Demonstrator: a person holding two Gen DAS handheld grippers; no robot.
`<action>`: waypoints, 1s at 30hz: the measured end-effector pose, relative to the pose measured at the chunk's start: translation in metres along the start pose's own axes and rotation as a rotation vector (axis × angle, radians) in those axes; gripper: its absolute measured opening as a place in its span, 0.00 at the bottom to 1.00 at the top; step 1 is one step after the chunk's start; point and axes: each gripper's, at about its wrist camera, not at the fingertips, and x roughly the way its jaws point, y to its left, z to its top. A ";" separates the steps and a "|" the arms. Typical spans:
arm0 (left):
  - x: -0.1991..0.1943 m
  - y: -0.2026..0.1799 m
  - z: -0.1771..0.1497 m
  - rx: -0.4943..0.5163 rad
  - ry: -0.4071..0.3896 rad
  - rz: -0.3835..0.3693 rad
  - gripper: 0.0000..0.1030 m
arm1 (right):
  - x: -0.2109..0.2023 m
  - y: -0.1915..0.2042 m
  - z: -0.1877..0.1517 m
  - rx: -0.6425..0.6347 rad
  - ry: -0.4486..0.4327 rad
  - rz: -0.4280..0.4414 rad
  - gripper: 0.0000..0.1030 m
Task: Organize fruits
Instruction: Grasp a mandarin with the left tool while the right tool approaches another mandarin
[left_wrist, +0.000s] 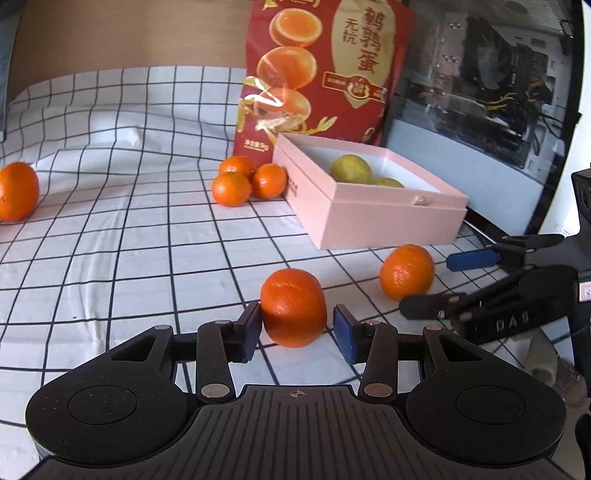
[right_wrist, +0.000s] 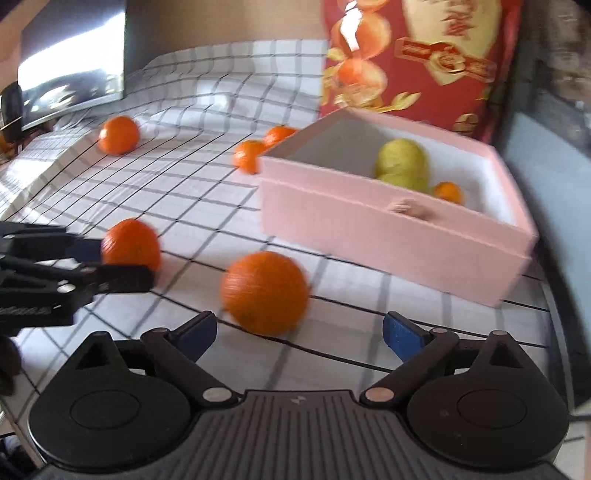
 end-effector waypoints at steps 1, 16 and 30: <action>-0.002 -0.001 0.000 -0.002 -0.002 -0.006 0.46 | -0.003 -0.004 -0.002 0.011 -0.011 -0.008 0.94; -0.007 -0.003 0.001 -0.008 0.000 -0.014 0.47 | -0.004 -0.014 -0.006 0.055 -0.005 0.009 0.94; 0.018 -0.003 0.006 -0.045 0.013 -0.013 0.47 | -0.003 -0.015 -0.006 0.065 0.003 0.024 0.94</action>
